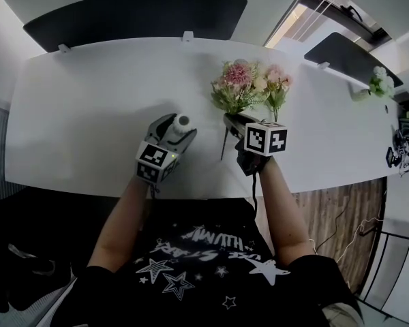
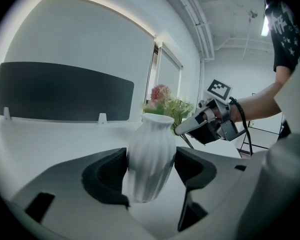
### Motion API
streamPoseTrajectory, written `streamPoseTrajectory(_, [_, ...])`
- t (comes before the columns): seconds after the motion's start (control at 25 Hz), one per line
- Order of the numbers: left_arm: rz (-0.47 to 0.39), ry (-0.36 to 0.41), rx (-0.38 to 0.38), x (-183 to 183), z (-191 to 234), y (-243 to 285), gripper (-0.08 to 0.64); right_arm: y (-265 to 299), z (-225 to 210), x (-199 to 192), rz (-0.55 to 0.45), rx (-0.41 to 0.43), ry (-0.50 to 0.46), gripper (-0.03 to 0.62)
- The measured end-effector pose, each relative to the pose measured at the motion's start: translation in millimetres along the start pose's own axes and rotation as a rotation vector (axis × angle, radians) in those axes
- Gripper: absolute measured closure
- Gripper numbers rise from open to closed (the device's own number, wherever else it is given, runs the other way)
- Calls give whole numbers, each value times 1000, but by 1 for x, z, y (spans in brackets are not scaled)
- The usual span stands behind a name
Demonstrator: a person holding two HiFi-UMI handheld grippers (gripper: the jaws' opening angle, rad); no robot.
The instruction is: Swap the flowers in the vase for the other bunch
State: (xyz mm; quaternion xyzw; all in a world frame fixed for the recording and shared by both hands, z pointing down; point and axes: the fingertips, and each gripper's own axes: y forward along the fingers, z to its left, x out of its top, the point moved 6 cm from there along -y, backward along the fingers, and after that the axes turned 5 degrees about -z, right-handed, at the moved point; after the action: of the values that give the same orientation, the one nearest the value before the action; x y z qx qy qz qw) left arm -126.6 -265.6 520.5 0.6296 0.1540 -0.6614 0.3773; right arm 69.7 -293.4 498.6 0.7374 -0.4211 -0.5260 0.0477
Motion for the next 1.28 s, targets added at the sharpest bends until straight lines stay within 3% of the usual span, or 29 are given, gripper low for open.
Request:
streamPoseTrajectory(0.32, [-3, 12, 3, 4, -1, -1, 258, 12, -25, -23, 78, -70, 112, 523])
streamPoseTrajectory(0.6, [6, 14, 11, 1, -1, -1, 258, 12, -34, -30, 92, -123, 102, 505])
streamPoseTrajectory(1.0, [5, 12, 18, 4, 0, -7, 255, 5, -31, -39, 70, -162, 53, 326])
streamPoseTrajectory(1.28, [-61, -56, 154, 11, -2, -44, 242, -19, -27, -41, 34, -146, 38, 296])
